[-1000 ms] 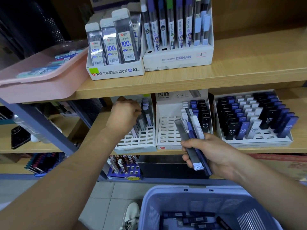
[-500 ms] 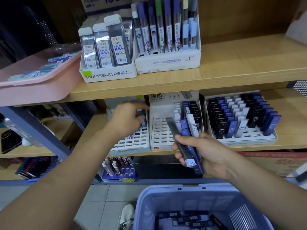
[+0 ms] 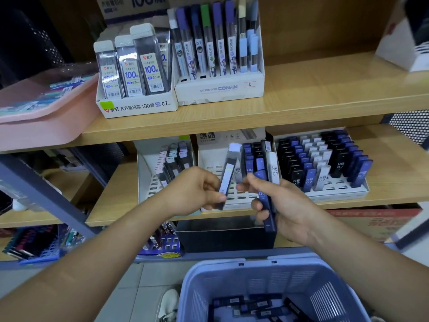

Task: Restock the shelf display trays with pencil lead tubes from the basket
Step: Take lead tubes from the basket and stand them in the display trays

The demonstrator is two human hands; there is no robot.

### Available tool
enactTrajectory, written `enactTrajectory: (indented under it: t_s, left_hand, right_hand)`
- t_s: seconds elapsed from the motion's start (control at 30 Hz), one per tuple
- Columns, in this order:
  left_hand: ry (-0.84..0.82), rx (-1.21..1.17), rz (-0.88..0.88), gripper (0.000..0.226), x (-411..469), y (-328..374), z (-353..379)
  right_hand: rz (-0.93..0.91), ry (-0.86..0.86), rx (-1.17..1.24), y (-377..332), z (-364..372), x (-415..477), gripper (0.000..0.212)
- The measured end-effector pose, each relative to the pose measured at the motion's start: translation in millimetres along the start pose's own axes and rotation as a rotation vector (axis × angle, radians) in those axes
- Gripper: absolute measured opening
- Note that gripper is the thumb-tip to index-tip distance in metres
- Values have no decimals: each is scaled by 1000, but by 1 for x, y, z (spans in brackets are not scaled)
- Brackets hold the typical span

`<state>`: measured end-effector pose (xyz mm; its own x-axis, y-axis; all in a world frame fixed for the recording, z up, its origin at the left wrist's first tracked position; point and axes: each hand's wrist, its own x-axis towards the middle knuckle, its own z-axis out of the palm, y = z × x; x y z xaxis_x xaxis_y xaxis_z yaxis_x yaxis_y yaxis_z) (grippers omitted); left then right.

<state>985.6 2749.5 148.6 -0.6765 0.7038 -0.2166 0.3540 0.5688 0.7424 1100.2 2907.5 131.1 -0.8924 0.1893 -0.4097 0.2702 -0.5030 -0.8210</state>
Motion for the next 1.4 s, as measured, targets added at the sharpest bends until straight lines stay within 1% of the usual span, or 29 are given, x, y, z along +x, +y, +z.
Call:
enactTrajectory:
  t_s: [0.07, 0.13, 0.2, 0.3, 0.33, 0.4, 0.47, 0.53, 0.6, 0.67, 0.73, 0.8, 0.83, 0.87, 0.9, 0.97, 1.03, 1.13, 1.23, 1.3, 1.4]
  left_hand:
    - [-71, -210, -67, 21, -1, 2, 9]
    - [-137, -293, -93, 24, -5, 7, 21]
    - [-183, -316, -101, 27, -6, 11, 27]
    - [-247, -237, -129, 44, -9, 15, 21]
    - [-229, -213, -136, 46, -10, 14, 15]
    - [-99, -222, -137, 42, -11, 12, 1]
    - [33, -330, -128, 33, -13, 5, -10]
    - [72, -421, -108, 27, -16, 0, -17]
    - [68, -436, -92, 21, -21, -4, -20]
    - [93, -428, -83, 16, -26, -6, -26]
    - [214, -418, -66, 17, -27, -10, -39]
    - [425, -347, -32, 20, -26, -18, -56]
    - [535, -249, -9, 17, -24, -24, -64]
    - [626, -95, 19, 14, -22, -31, -68]
    - [677, 79, 47, 14, -19, -37, -69]
    - [688, 337, 88, 20, -14, -48, -66]
    - [681, 440, 114, 22, -9, -55, -63]
    - [676, 489, 137, 23, -3, -60, -62]
    - [622, 528, 172, 23, -2, -59, -59]
    - [589, 529, 167, 22, -2, -56, -55]
    - [583, 518, 131, 24, -1, -53, -52]
  right_hand:
    - [-30, 16, -18, 2, 2, 1, 32]
    - [-50, 22, -29, 5, 3, 2, 22]
    - [-62, 20, -41, 7, 4, 4, 11]
    - [-69, 36, -104, 10, 2, 8, 6]
    - [-69, 25, -142, 11, 2, 9, 6]
    - [-59, -6, -210, 13, 4, 11, 8]
    - [-39, -42, -268, 16, 9, 12, 7]
    - [-20, -93, -323, 20, 16, 13, 9]
    - [0, -136, -356, 25, 23, 14, 15]
    - [13, -145, -353, 29, 30, 16, 14]
    - [10, -85, -306, 30, 31, 20, 9]
    - [-5, 13, -267, 28, 29, 24, 8]
    - [-12, 48, -259, 26, 27, 26, 9]
    - [-15, 69, -254, 25, 25, 27, 11]
    - [-15, 79, -250, 25, 23, 27, 13]
    - [-11, 77, -243, 26, 22, 26, 16]
    - [-1, 66, -240, 29, 23, 25, 19]
    - [6, 44, -241, 32, 23, 24, 19]
    - [5, 33, -234, 31, 22, 23, 15]
    - [0, 35, -235, 30, 21, 23, 14]
    - [-6, 34, -256, 29, 19, 23, 16]
